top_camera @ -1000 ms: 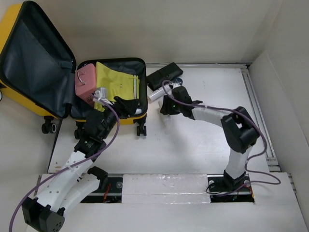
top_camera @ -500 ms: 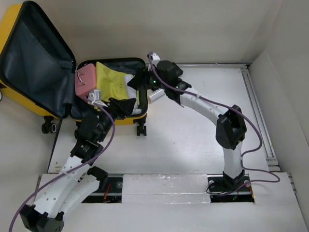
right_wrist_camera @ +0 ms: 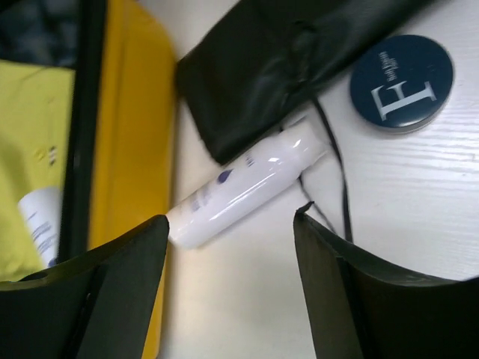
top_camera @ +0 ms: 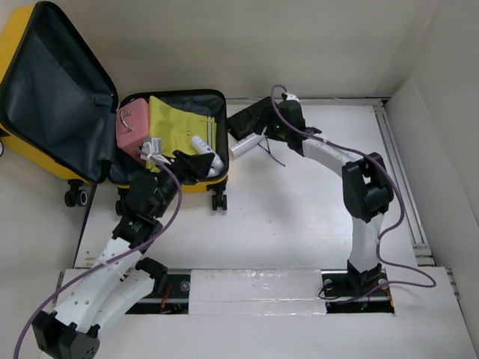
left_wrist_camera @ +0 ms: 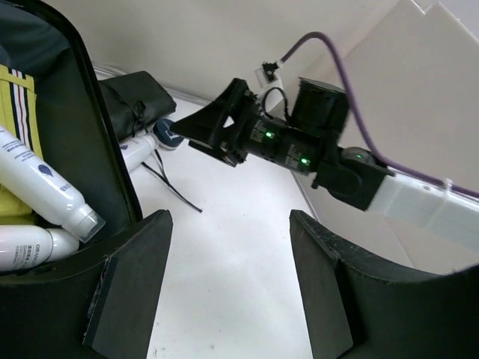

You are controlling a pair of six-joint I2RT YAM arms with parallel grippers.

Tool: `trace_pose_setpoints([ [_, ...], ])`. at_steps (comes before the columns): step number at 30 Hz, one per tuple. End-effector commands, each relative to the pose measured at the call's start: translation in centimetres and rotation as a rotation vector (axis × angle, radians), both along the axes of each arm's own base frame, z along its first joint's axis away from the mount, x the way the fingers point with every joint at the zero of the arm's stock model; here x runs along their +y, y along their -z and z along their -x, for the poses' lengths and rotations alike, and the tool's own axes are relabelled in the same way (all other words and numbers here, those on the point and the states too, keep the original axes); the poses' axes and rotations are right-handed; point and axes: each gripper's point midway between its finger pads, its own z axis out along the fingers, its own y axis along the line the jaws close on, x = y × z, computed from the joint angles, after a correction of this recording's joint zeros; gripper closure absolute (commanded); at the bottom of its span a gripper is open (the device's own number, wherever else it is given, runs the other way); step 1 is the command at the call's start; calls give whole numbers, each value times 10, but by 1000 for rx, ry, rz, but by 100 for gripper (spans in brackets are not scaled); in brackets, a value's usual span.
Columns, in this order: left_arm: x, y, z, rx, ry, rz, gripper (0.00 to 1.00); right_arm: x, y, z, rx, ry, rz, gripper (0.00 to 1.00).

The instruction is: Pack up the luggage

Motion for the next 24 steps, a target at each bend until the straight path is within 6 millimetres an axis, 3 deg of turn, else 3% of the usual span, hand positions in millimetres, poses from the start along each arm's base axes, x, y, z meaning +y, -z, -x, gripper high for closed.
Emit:
trace_pose_setpoints([
  [1,-3,-10,2,-49,20,35,41,-1,1,-22,-2,93,33,26],
  [2,-3,-10,2,-49,20,35,41,-1,18,-26,29,101,56,24],
  [3,-4,-10,3,-49,29,34,41,-4,26,-27,55,120,83,24],
  [4,-4,-10,3,-49,29,34,41,0,18,-34,48,125,70,24],
  [6,-5,-12,3,-59,30,49,41,-2,43,-36,110,135,114,23],
  [7,-6,-7,4,-50,39,44,41,4,36,-39,97,139,119,23],
  [10,-8,-8,3,-50,50,43,41,4,55,-40,133,158,164,23],
  [15,-12,-3,3,-47,70,51,41,10,59,-44,139,181,204,22],
  [17,-14,-5,5,-56,80,54,41,16,70,-39,163,178,239,22],
  [24,-11,0,5,-49,69,41,41,26,83,-34,186,151,288,22],
])
